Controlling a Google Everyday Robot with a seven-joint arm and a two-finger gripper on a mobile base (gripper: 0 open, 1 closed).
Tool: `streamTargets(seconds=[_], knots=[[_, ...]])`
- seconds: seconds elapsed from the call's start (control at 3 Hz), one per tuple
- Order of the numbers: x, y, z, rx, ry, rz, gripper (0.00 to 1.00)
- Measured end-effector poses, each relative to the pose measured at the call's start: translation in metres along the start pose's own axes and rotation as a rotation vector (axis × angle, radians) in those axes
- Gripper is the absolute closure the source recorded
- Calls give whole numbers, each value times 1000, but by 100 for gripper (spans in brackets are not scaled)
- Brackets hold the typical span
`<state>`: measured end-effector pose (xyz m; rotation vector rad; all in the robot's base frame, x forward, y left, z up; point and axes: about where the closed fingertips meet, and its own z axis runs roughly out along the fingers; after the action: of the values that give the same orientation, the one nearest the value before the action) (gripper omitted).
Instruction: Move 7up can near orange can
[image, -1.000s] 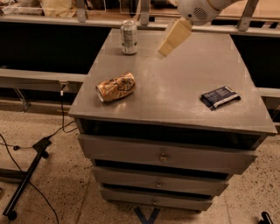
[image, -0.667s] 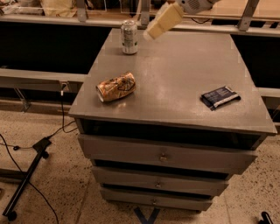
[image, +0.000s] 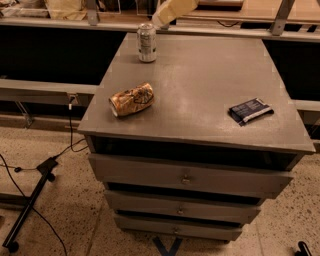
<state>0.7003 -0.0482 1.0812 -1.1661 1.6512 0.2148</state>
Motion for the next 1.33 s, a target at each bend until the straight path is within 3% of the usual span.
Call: streamTargets(seconds=[0.33, 0.67, 1.33], knots=[[9, 9, 10, -6, 18, 42, 0], [39, 6, 53, 27, 3, 188, 0], [70, -30, 122, 132, -92, 332, 0]])
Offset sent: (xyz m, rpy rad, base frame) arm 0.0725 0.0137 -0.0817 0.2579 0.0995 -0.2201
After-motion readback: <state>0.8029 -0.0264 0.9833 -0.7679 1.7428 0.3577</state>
